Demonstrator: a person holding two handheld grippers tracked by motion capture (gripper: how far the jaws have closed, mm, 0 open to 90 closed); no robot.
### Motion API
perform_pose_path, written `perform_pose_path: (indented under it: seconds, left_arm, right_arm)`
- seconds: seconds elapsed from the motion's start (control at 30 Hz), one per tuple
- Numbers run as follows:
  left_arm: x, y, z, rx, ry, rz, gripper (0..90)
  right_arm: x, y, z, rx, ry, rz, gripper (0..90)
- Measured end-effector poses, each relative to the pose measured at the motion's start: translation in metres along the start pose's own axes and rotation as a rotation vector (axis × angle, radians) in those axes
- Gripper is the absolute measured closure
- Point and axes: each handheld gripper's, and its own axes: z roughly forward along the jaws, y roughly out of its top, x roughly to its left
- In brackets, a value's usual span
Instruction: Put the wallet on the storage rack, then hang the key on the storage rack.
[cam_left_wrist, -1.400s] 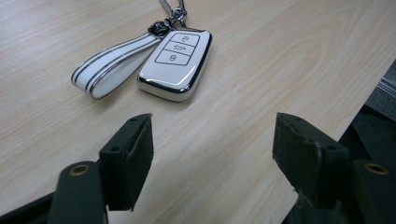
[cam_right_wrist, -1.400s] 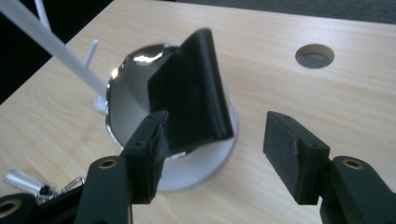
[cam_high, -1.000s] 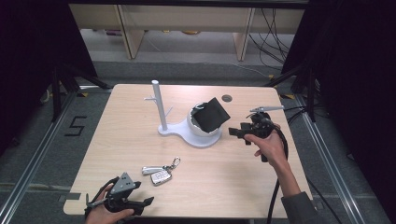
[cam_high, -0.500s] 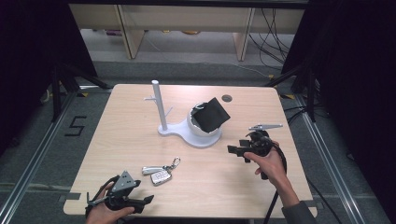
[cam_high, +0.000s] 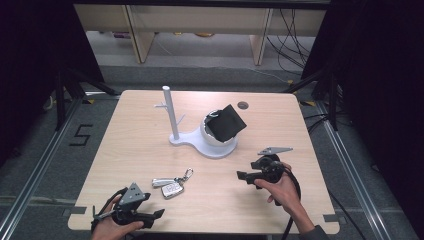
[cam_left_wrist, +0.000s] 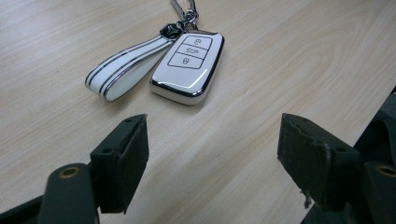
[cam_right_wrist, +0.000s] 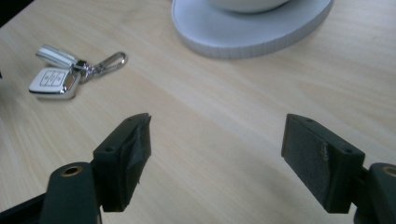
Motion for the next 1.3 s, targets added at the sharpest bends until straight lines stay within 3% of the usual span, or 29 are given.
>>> perform_pose_path:
  seconds: [0.37, 0.4, 0.43, 0.5, 0.57, 0.6, 0.67, 0.7, 0.73, 0.8, 0.9, 0.97, 1.0, 1.03, 1.3]
  left_arm:
    - [-0.001, -0.001, 0.0, -0.003, -0.004, 0.006, 24.7]
    - [-0.001, -0.001, 0.0, -0.004, 0.003, 0.004, 24.8]
    - [-0.002, -0.001, 0.0, -0.002, 0.0, 0.004, 24.7]
    - [-0.002, -0.002, 0.0, -0.006, -0.005, 0.006, 24.7]
    - [-0.001, -0.002, -0.001, 0.002, -0.005, 0.013, 24.7]
    - [-0.001, -0.002, -0.001, 0.003, -0.001, 0.007, 24.7]
    - [0.0, -0.001, -0.001, -0.002, -0.004, 0.011, 24.7]
    - [-0.001, 0.0, 0.0, -0.007, -0.002, 0.006, 24.7]
    - [-0.001, 0.0, 0.0, -0.006, 0.0, 0.007, 24.7]
    - [-0.001, 0.001, 0.001, -0.01, 0.002, 0.004, 24.7]
    - [0.002, 0.006, 0.002, -0.026, 0.008, 0.036, 24.7]
    - [0.002, 0.01, 0.002, -0.048, 0.02, 0.035, 24.7]
    - [0.002, 0.012, 0.001, -0.053, 0.014, 0.04, 24.7]
    - [0.001, 0.014, -0.001, -0.046, 0.023, 0.033, 24.7]
    - [0.003, 0.033, 0.008, -0.046, 0.02, 0.023, 25.9]
  right_arm:
    - [0.019, -0.021, 0.003, 0.022, 0.029, -0.039, 23.5]
    - [0.024, -0.024, 0.003, 0.032, 0.05, -0.008, 23.5]
    - [0.023, -0.026, 0.004, 0.018, 0.053, -0.047, 23.4]
    - [0.027, -0.029, 0.004, 0.029, 0.035, -0.053, 23.3]
    - [0.029, -0.032, 0.003, 0.031, 0.052, -0.06, 23.3]
    - [0.032, -0.033, 0.002, 0.037, 0.05, -0.031, 23.3]
    - [0.035, -0.035, 0.001, 0.022, 0.049, -0.027, 23.2]
    - [0.032, -0.036, 0.0, 0.028, 0.055, -0.067, 23.3]
    - [0.034, -0.037, -0.001, 0.033, 0.062, -0.048, 23.2]
    - [0.033, -0.038, -0.002, 0.035, 0.048, -0.054, 23.3]
    - [0.034, -0.04, -0.002, 0.036, 0.059, -0.04, 23.3]
    - [0.033, -0.041, -0.002, 0.036, 0.043, -0.055, 23.3]
    - [0.035, -0.042, -0.002, 0.041, 0.046, -0.033, 23.3]
    - [0.034, -0.043, 0.0, 0.035, 0.064, -0.035, 23.2]
    - [0.035, -0.041, -0.001, 0.031, 0.054, -0.052, 23.5]
